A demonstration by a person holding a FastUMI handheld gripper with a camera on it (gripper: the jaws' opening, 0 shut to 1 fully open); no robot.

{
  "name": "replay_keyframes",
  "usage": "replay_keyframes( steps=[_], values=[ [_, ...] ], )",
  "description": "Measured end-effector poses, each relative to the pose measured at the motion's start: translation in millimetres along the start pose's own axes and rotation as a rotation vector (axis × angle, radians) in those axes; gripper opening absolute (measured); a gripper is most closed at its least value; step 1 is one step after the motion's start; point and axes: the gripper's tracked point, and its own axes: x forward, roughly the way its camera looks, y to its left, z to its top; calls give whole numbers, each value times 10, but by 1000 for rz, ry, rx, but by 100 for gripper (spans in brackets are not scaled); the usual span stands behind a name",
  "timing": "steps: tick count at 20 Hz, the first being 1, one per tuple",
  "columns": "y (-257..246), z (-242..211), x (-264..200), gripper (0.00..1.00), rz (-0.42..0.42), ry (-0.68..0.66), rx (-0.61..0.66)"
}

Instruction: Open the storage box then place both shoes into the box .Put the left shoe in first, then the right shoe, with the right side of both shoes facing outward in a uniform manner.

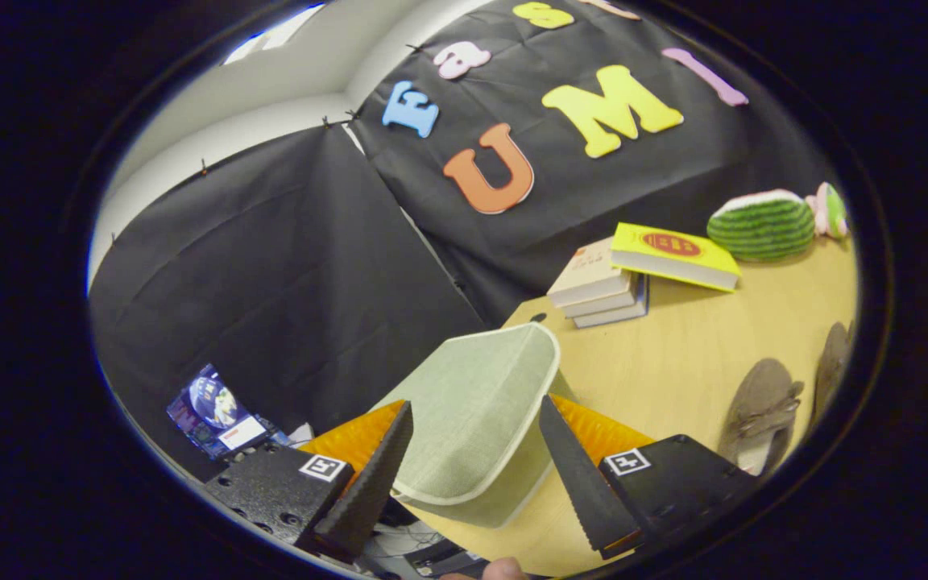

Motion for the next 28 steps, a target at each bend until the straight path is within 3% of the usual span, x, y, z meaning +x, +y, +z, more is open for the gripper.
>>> replay_keyframes(
  steps=[14, 15, 18, 21, 24, 28],
  values=[
    [-51, -401, 525, 95, 125, 203, 416],
    [-62, -384, 504, 84, 119, 204, 425],
    [-105, -299, 404, 74, 80, 182, 406],
    [-88, -49, 284, 22, 51, 109, 397],
    [89, 38, 221, 8, 41, 98, 339],
    [446, 207, 223, 6, 65, 79, 266]
  ],
)
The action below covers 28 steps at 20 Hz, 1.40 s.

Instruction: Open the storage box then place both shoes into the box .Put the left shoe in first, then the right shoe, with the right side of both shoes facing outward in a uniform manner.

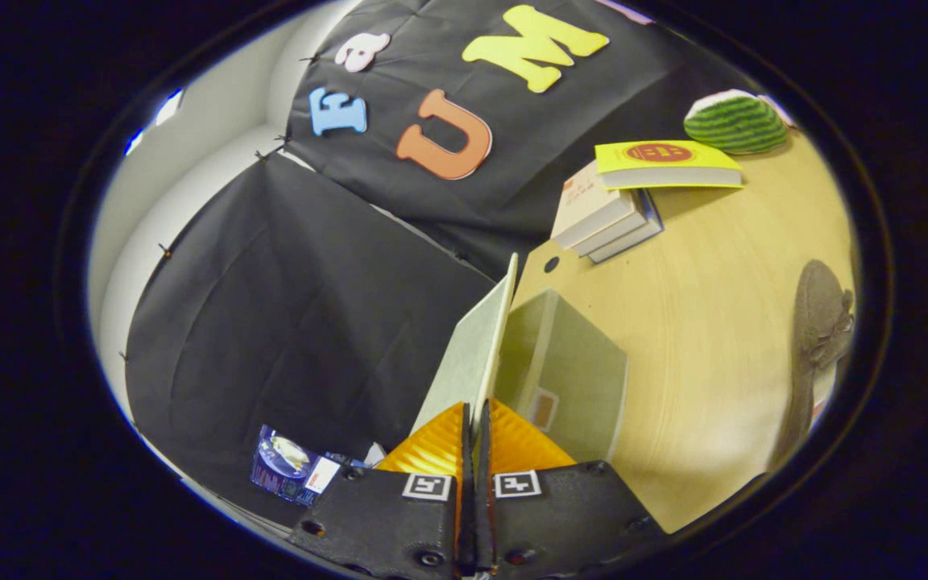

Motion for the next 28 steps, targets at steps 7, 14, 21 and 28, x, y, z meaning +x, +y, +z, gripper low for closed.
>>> replay_keyframes(
  steps=[7, 14, 21, 28],
  values=[
    [1005, 85, 226, 6, 39, -22, -122],
    [1929, -325, 891, 9, 105, 22, -309],
    [2148, -654, 1136, 80, 110, 45, -553],
    [1880, -240, 893, 91, -14, -107, -649]
  ],
)
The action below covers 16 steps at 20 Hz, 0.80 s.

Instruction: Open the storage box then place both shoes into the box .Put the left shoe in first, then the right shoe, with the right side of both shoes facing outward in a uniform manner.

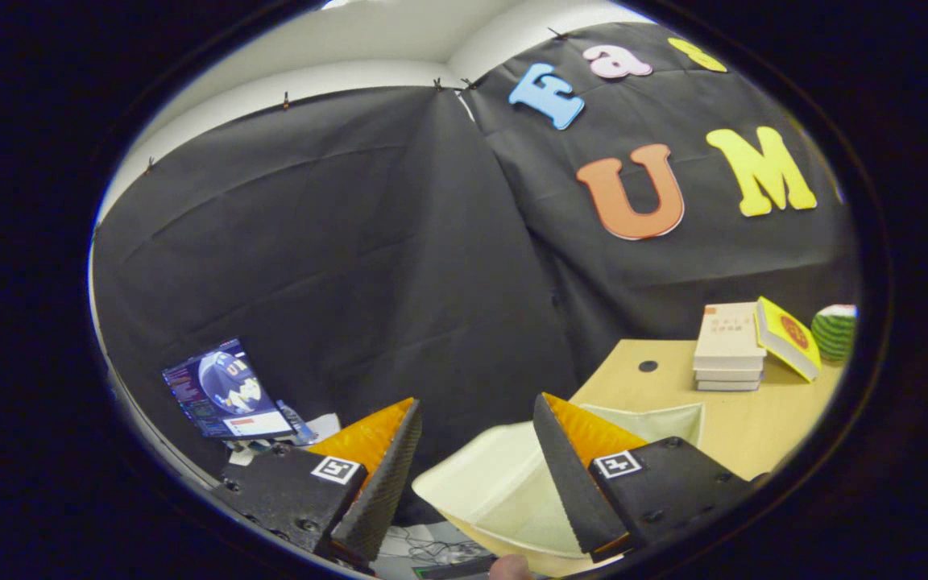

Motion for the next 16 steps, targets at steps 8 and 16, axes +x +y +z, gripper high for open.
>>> replay_keyframes(
  steps=[8, 16],
  values=[
    [-671, 54, -593, 93, -177, -20, -62],
    [-1849, -261, -1588, 93, -444, 45, -88]
  ],
)
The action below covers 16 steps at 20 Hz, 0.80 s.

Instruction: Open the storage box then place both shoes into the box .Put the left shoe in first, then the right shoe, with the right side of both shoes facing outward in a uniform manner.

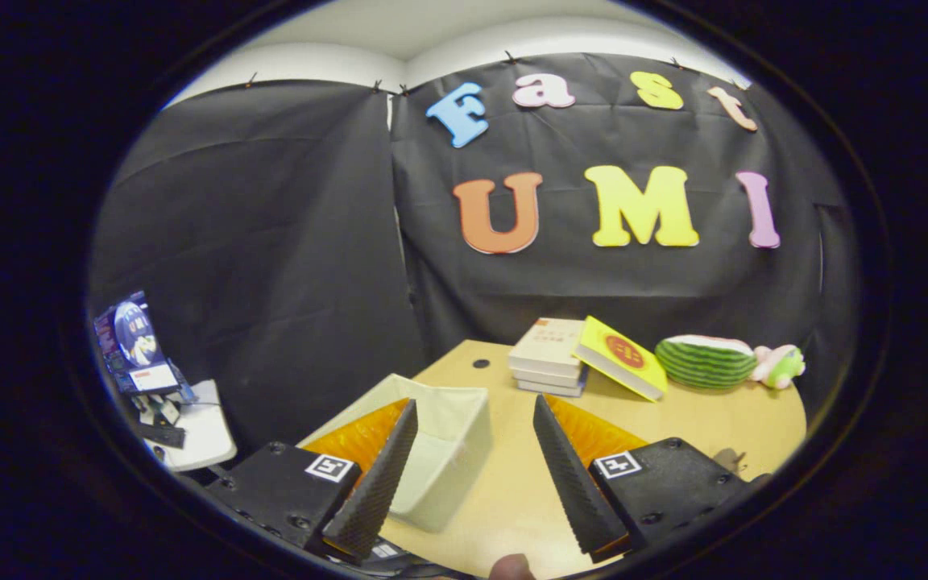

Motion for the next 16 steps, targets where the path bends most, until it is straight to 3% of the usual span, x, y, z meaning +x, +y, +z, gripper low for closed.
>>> replay_keyframes(
  steps=[10, 16],
  values=[
    [-1579, -916, -421, 93, -222, 195, 26],
    [-2033, -1775, -143, 94, -238, 429, 73]
  ],
)
